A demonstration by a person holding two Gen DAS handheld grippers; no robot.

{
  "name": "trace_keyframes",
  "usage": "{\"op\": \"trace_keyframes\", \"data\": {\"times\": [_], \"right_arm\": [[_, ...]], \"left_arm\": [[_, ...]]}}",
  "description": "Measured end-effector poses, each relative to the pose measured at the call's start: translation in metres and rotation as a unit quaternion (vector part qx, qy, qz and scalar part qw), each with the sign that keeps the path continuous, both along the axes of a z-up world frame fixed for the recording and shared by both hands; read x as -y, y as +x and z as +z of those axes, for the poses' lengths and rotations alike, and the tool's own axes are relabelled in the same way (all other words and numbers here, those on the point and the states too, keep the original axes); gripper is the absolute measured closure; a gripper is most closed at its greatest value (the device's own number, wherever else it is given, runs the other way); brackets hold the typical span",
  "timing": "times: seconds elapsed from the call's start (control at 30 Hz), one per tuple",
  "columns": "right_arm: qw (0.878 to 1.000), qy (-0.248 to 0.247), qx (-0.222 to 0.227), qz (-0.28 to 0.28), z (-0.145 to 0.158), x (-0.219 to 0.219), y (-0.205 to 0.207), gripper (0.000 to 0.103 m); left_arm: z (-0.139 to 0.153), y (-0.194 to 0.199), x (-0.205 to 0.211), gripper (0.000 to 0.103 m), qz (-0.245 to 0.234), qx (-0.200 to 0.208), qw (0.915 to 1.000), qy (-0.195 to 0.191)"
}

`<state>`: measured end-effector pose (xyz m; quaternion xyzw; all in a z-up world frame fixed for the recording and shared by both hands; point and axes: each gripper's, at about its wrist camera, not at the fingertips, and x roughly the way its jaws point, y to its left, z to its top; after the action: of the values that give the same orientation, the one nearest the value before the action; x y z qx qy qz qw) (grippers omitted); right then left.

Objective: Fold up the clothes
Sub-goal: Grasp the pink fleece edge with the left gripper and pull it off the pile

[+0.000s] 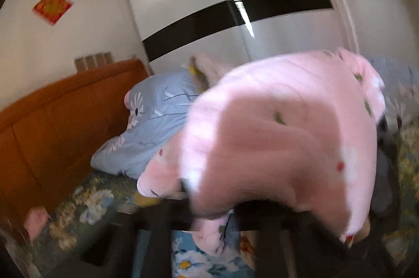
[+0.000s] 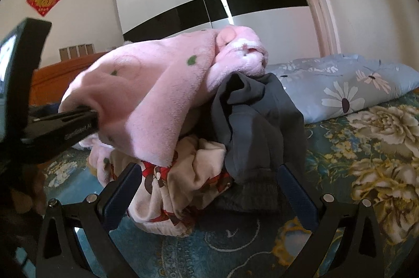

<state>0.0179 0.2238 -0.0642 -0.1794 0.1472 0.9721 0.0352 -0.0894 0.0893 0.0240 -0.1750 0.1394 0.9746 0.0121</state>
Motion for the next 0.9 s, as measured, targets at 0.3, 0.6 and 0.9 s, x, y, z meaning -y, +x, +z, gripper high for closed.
{"op": "trace_keyframes", "data": {"times": [0.3, 0.6, 0.9], "right_arm": [[0.999, -0.02, -0.032, -0.015, 0.015, 0.001, 0.017, 0.0], [0.986, -0.037, -0.15, -0.056, 0.06, 0.011, 0.075, 0.0], [0.996, 0.035, -0.077, -0.013, 0.053, 0.051, 0.105, 0.0]], "left_arm": [[0.08, 0.094, 0.064, 0.098, -0.016, -0.1, 0.9892, 0.107], [0.108, 0.197, 0.178, 0.099, 0.006, -0.124, 0.9843, 0.126], [0.03, 0.235, 0.319, 0.099, 0.135, -0.044, 0.9566, 0.254]]}}
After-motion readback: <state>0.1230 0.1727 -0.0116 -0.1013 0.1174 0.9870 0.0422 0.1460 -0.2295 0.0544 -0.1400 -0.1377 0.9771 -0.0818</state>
